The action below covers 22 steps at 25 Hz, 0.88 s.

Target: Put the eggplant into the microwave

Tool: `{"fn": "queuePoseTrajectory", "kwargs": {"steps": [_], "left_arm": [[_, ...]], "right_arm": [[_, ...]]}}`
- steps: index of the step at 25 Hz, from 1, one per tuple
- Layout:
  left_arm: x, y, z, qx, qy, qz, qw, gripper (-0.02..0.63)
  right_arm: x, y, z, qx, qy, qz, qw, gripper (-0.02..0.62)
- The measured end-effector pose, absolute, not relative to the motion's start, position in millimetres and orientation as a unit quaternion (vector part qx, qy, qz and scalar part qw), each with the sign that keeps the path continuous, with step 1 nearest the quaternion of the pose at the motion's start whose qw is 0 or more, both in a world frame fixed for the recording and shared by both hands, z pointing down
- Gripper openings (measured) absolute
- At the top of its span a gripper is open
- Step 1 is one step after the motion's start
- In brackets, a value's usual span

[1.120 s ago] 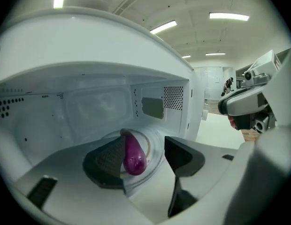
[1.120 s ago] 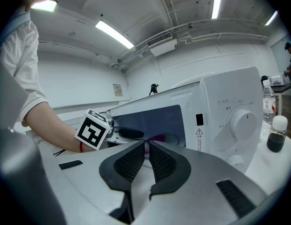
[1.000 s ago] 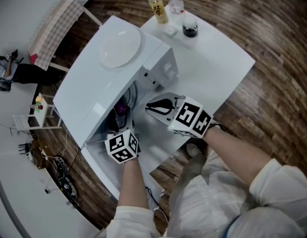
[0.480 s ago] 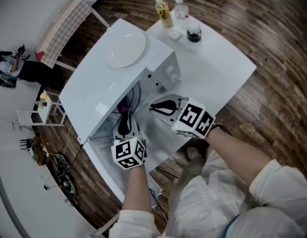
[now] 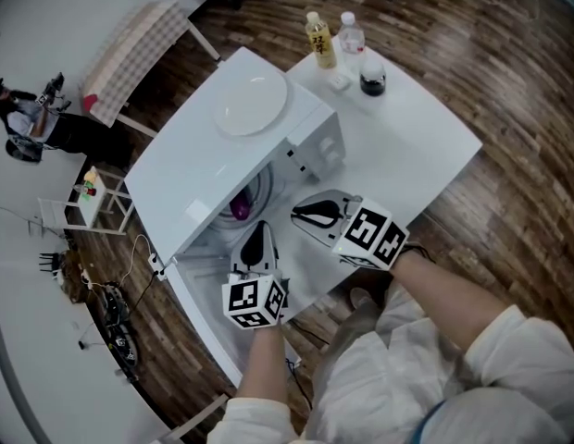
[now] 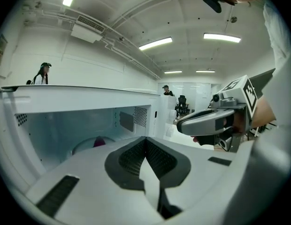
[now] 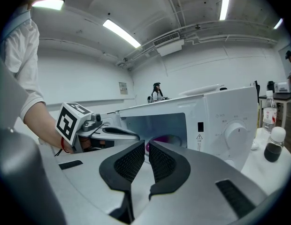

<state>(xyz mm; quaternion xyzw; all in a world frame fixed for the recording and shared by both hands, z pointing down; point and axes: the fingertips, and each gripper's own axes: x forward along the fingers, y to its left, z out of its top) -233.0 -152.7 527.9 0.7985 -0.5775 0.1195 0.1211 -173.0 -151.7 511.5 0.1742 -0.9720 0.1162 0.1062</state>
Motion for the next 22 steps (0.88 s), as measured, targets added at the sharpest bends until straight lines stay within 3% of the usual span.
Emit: {"fn": "queuePoseTrajectory", "kwargs": {"steps": [22], "left_arm": [[-200,-108,500,0.817,-0.558,0.076,0.122,0.002]], "right_arm": [[-145,-125,492,0.148,-0.978,0.104,0.102,0.034]]}}
